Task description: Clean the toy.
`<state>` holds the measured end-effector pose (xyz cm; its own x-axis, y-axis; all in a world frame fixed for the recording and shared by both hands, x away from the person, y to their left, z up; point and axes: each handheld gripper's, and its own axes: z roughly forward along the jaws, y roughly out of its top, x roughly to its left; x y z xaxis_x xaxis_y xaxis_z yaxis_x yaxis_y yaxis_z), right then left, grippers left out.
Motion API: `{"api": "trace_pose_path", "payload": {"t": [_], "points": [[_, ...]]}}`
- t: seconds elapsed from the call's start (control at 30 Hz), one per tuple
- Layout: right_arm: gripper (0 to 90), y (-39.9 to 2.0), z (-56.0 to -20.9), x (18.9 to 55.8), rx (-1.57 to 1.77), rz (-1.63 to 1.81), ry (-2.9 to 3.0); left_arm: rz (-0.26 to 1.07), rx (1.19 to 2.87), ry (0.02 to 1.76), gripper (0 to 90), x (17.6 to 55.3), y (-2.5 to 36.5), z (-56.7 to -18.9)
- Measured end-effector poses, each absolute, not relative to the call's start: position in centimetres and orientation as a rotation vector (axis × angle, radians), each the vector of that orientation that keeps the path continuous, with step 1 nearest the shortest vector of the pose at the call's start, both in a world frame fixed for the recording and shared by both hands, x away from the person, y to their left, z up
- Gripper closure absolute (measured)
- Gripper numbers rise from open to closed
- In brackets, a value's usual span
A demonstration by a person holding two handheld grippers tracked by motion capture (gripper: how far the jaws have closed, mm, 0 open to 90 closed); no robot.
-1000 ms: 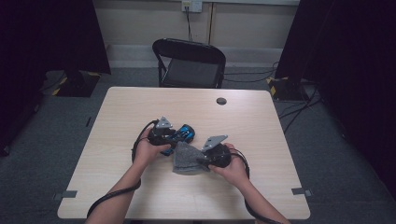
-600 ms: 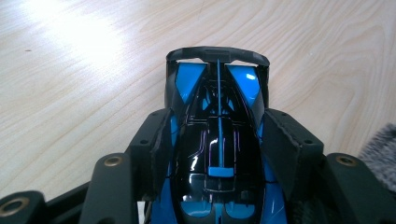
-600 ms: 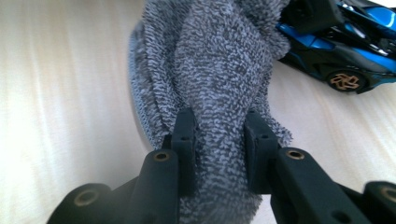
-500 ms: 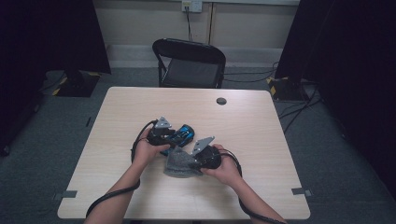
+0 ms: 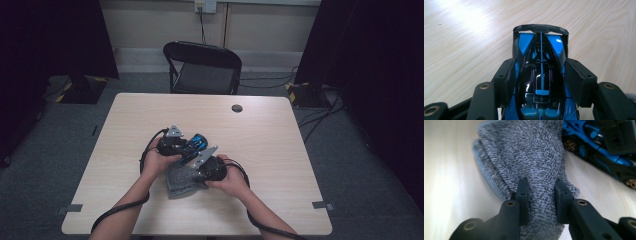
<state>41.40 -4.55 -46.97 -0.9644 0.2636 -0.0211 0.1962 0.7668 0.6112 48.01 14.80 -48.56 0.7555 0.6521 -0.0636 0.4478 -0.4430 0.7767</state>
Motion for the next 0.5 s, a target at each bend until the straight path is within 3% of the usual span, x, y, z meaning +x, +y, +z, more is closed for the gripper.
{"api": "trace_pose_path", "payload": {"t": [0.5], "points": [[70.3,-5.5,-47.3,45.6,0.573,0.915,2.778,0.318,2.104,0.824,43.6,47.9,14.7,-48.6]]}}
